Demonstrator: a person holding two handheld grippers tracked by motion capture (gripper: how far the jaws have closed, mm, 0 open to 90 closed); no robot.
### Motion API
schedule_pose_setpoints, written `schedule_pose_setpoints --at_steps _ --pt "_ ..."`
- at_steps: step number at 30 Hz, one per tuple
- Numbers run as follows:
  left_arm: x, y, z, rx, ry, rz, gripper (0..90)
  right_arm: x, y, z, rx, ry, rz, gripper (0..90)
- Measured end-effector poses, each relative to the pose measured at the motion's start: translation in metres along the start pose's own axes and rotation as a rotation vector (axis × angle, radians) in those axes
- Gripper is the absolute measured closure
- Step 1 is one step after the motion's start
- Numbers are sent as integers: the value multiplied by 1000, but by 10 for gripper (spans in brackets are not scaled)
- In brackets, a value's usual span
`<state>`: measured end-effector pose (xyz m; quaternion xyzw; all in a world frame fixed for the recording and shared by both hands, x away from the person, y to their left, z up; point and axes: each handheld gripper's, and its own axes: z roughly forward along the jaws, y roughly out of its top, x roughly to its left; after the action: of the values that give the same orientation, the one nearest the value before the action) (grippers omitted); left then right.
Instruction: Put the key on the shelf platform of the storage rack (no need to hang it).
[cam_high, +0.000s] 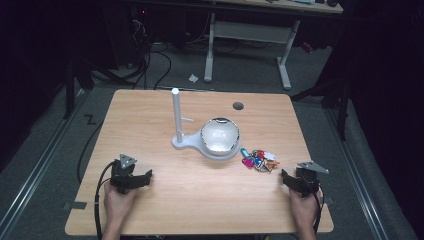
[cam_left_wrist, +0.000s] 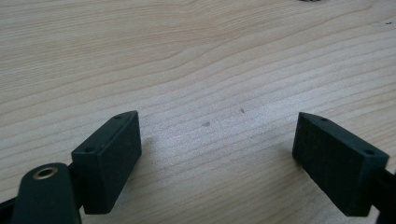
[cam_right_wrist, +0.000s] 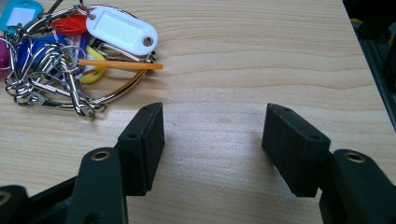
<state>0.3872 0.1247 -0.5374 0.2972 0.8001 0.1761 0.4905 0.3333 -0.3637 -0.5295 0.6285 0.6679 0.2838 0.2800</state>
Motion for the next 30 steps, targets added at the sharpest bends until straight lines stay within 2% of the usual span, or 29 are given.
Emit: schedule_pose_setpoints --at_steps 30 --pt "0 0 0 0 1 -2 161 -1 0 0 -1 14 4 413"
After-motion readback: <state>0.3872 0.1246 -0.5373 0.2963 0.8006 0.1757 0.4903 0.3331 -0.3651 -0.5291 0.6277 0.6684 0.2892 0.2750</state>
